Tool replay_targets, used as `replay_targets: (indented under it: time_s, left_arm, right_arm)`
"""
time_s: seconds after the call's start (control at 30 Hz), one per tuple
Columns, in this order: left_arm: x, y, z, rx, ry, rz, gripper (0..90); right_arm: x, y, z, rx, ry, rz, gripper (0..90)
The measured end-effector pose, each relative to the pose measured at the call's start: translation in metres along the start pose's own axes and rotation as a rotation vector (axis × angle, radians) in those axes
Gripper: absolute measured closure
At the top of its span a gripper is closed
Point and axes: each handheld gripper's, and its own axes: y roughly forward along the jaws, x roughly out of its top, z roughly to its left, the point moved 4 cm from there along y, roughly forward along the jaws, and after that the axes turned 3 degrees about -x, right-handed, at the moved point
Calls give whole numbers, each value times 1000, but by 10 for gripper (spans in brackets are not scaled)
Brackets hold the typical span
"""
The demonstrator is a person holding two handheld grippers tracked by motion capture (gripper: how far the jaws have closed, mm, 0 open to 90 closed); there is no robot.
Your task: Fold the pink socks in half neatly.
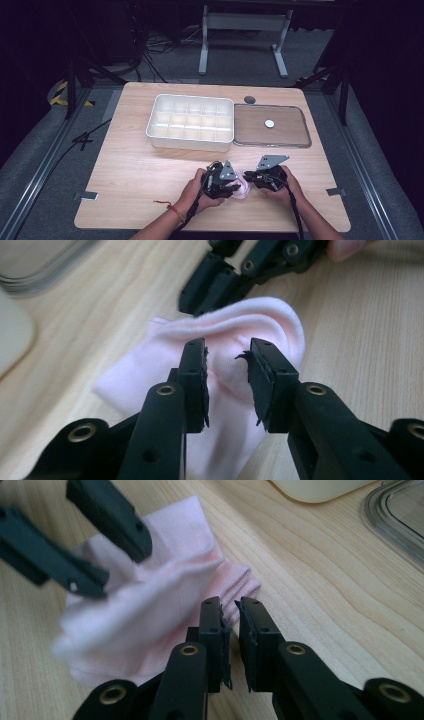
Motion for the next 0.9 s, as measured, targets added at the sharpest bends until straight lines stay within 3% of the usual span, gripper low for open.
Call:
replay_targets:
  time_s: [0.07, 0.17, 0.3, 0.33, 0.5, 0.6, 0.63, 0.7, 0.8, 0.9]
  left_arm:
    - [-3, 7, -2, 4, 12, 21, 691]
    - [-6, 10, -1, -7, -1, 6, 692]
    - [-7, 10, 0, -6, -10, -1, 688]
    - [-8, 11, -1, -5, -11, -4, 688]
    - [-9, 10, -1, 1, -16, 0, 673]
    - [-9, 8, -1, 8, -11, 4, 646]
    - [-9, 6, 0, 9, -2, 12, 571]
    - [-10, -2, 3, 24, 0, 16, 547]
    - [-16, -21, 13, 67, -31, 2, 529]
    - [-25, -30, 19, 93, -60, 3, 508]
  right_arm:
    - [2, -3, -1, -12, -4, -11, 804]
    - [8, -13, -3, -29, 1, -51, 807]
    - [16, -25, 2, -17, -1, -103, 811]
    - [20, -28, 9, 0, -18, -120, 810]
    - [22, -22, 24, 26, -66, -102, 759]
    - [21, -17, 26, 15, -72, -83, 739]
    - [16, -10, 24, -8, -89, -47, 723]
    - [12, -5, 22, -18, -80, -27, 726]
    - [7, -2, 18, -16, -65, -18, 750]
    - [5, 2, 18, 3, -41, -20, 757]
